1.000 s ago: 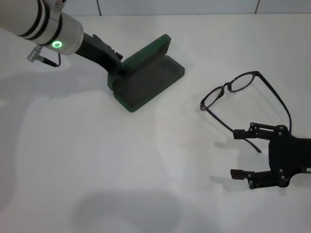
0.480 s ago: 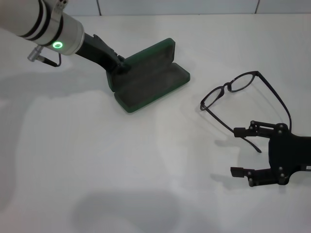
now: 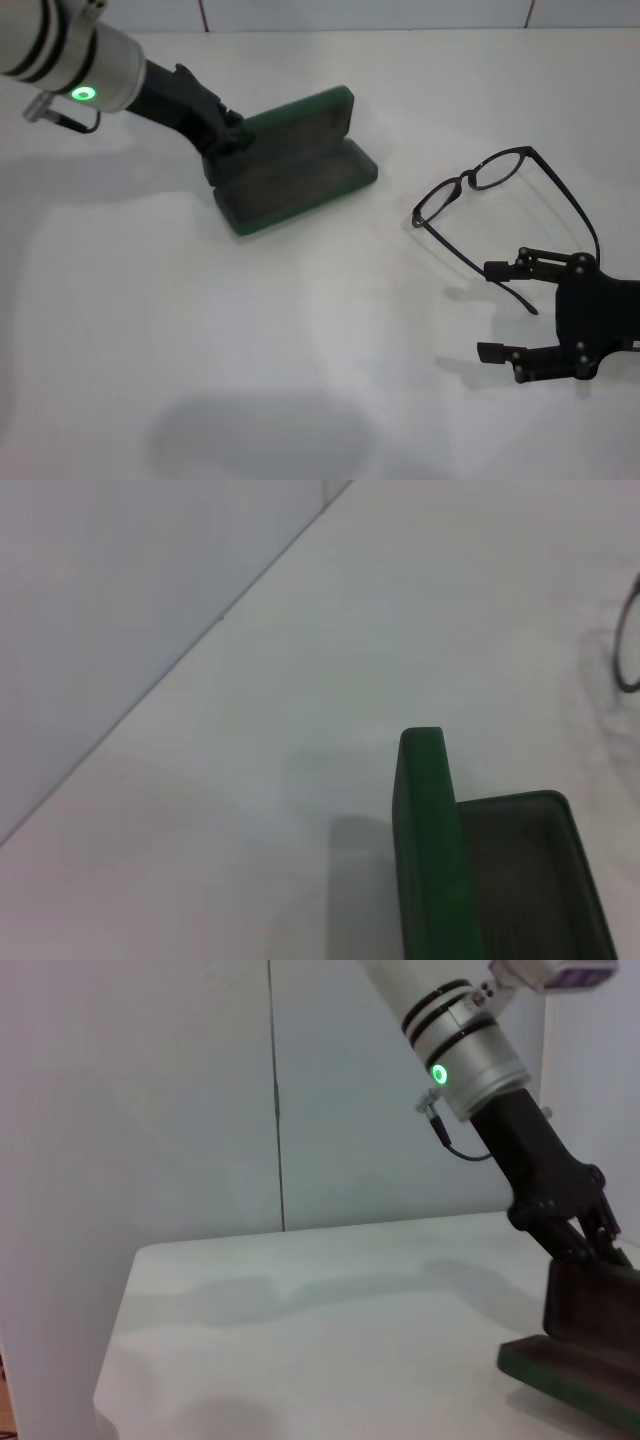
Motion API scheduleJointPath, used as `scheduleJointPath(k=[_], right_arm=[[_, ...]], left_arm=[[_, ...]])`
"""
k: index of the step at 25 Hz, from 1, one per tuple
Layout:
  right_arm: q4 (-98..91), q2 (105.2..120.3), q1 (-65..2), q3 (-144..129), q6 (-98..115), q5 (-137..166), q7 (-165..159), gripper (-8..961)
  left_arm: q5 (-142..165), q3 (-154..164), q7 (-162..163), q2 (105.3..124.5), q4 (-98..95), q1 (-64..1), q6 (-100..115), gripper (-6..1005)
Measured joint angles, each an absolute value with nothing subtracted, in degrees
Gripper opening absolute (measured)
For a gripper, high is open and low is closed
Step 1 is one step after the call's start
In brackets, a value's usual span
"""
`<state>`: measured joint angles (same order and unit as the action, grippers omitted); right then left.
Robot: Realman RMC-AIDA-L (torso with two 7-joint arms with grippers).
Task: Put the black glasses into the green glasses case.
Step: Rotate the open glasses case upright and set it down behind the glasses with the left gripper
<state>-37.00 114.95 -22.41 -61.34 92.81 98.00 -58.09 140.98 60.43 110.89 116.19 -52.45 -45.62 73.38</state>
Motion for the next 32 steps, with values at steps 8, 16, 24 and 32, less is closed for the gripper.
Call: scheduleJointPath(k=[8,16,24,32], right_arm=[[-37.0,114.96,-22.2,-61.2,92.8,98.0,-58.2,857],[-37.0,114.96,-22.5,-61.4,92.8,98.0,-58.7,858],[-37.0,114.96,-22.9,-61.5,92.8,98.0,-58.8,857],[-37.0,114.96,-22.8,-61.6,92.8,98.0,-58.8,857]], left_arm=[[133.7,60.3,97.4,115.58,-60.8,-39.3,86.3,206],[131.2,60.1,88.9,117.45,-61.0,-35.2,85.1,202],[126.9,59.7,84.1,117.71,-58.7,-34.7,83.6,196],[126.7,57.3,81.1,118.16,-56.8,-34.5,82.9,195]])
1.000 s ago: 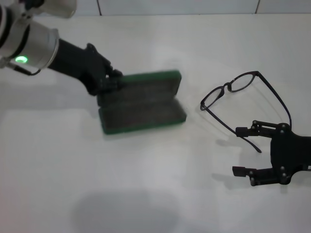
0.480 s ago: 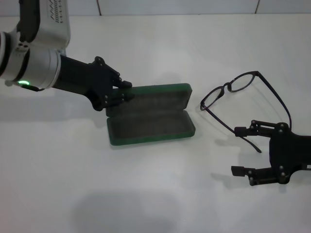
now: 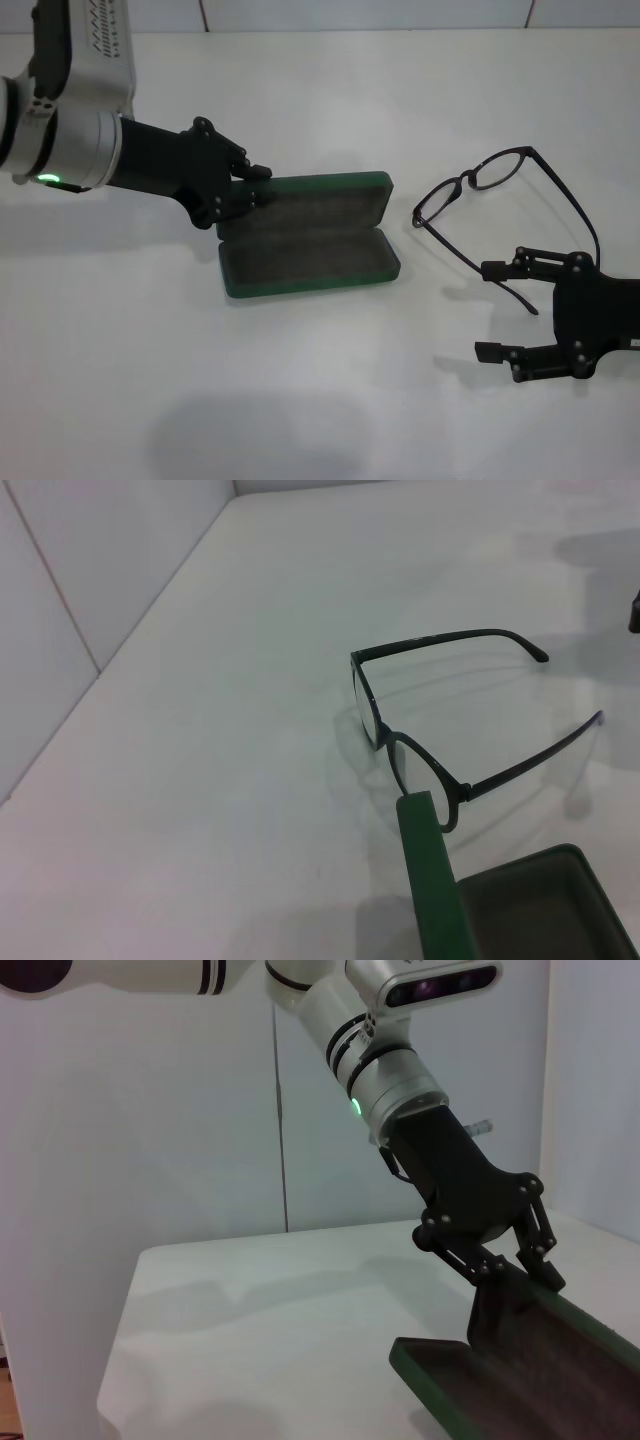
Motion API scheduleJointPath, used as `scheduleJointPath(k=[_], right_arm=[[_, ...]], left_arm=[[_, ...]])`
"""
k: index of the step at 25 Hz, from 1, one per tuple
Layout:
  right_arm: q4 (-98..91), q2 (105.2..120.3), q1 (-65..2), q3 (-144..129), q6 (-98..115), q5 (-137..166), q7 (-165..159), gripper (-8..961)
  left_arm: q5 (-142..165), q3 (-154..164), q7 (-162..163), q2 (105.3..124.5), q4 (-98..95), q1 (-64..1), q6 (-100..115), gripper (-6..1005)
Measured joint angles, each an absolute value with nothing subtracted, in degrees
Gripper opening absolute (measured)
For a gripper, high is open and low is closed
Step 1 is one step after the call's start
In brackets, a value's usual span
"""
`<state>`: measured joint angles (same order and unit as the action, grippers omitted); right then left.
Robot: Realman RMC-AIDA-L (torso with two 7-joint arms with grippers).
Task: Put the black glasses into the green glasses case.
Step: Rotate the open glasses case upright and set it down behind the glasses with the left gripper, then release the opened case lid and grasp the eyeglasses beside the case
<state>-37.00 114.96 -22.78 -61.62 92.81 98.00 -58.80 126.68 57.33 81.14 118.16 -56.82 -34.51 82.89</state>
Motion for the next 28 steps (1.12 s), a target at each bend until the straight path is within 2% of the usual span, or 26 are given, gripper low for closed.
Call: scheduleJointPath(k=[17,22,28], right_arm=[[-37.0,115.05,-22.8,-61.6,93.1,98.0,-58.8,857],[-37.0,115.05,-22.7,-61.6,93.2,98.0,-58.8,857],[-37.0,115.05,-22.6,-61.6,93.2,98.0,-58.9,857]], left_arm=[[126.6,57.2,81.9,118.97,-57.2,-32.9,82.6,220],[126.6,57.2,81.5,119.04,-57.3,-32.5,81.8,447],[126.4,57.1,81.3,119.11,-57.8,-32.0,80.3,532]])
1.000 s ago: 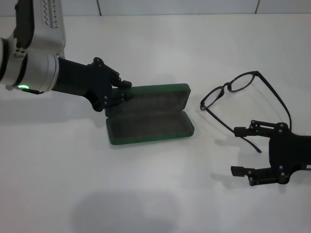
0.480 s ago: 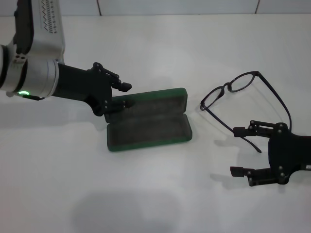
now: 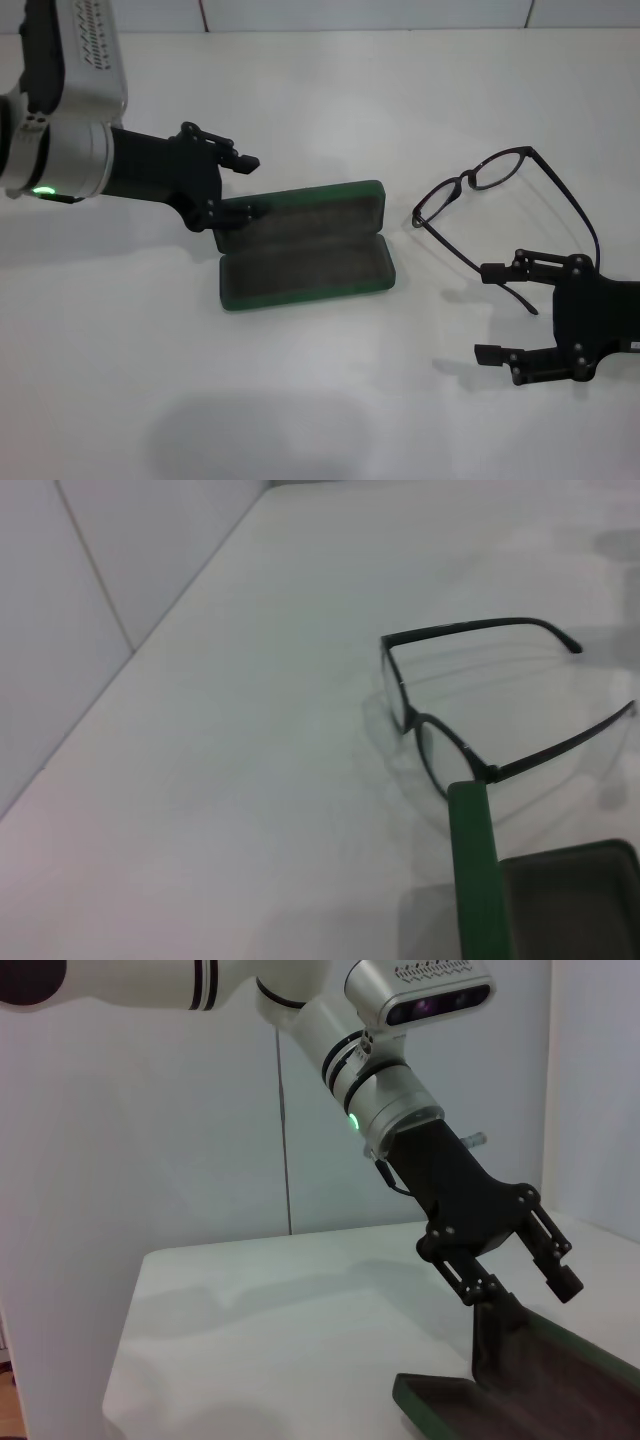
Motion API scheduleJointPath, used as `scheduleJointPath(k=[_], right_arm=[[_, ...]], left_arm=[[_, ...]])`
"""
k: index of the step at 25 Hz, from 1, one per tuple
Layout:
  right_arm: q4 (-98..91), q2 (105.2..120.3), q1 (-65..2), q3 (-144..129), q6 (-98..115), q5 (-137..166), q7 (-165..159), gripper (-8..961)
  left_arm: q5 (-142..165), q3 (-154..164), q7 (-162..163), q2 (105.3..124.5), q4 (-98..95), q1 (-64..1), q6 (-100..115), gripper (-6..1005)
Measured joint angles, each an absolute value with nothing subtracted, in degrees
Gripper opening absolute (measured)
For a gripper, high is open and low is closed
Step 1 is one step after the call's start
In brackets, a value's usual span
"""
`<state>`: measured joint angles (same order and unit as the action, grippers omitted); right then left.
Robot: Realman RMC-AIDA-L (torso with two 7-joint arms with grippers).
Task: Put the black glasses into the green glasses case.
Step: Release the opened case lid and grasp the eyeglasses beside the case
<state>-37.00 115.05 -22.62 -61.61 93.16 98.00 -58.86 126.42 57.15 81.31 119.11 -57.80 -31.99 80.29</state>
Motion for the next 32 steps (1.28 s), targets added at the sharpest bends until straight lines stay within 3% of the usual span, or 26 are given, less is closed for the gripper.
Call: scheduleJointPath(k=[24,32], right_arm=[[-37.0,114.96,-22.3,-61.1,93.0,97.9,-58.9,858],[-37.0,114.93,-22.1,-60.1,93.4,97.4,-58.9,857]], left_arm=[[116.3,51.9,82.0,119.23,-60.4,-25.4,88.5,533],[105.7,43.9,81.0,119.29,-60.1,-18.8,97.4,615]])
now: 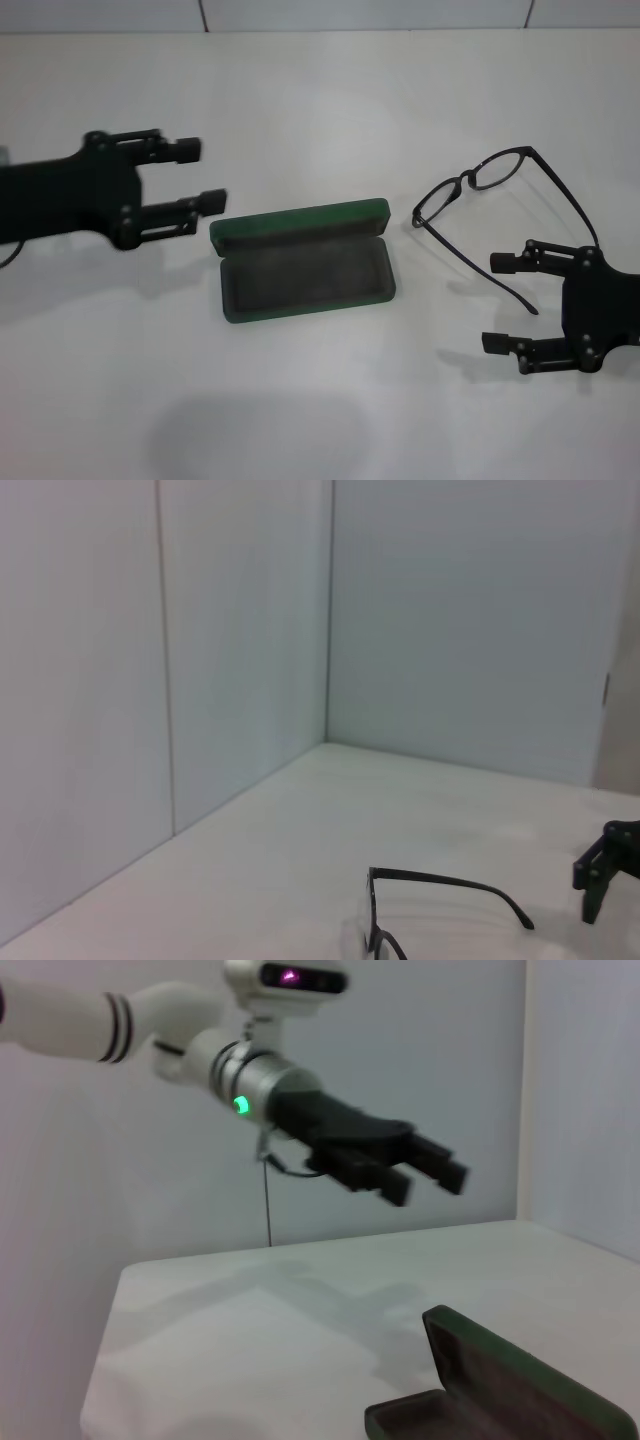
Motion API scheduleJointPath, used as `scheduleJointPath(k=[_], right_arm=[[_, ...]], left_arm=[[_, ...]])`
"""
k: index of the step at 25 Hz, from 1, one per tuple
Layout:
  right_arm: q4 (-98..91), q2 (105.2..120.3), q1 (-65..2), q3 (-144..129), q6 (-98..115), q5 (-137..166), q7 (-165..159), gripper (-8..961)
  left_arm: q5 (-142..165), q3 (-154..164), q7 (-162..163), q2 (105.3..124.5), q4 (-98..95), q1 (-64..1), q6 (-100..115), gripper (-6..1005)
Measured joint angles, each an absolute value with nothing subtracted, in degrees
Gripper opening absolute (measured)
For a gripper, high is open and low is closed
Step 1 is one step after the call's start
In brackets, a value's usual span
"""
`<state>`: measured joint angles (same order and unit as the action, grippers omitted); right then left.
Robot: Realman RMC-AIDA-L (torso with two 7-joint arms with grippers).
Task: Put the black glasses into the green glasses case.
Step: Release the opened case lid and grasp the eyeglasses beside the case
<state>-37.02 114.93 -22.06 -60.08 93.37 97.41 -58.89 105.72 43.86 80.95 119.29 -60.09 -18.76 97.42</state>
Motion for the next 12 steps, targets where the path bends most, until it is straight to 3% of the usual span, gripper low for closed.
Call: scheduleJointPath(k=[8,12], right_arm=[[-37.0,114.89,-21.7,-57.4,94.1,97.3,-58.8,857],[-37.0,114.83,-21.4,-57.2,94.3,97.3,-58.7,858]], left_arm=[[103.0,42.3,76.0,119.57,-59.9,-9.7,98.3,696],[103.3,42.6,71.0,119.59,-56.6,-6.9,99.4,807]])
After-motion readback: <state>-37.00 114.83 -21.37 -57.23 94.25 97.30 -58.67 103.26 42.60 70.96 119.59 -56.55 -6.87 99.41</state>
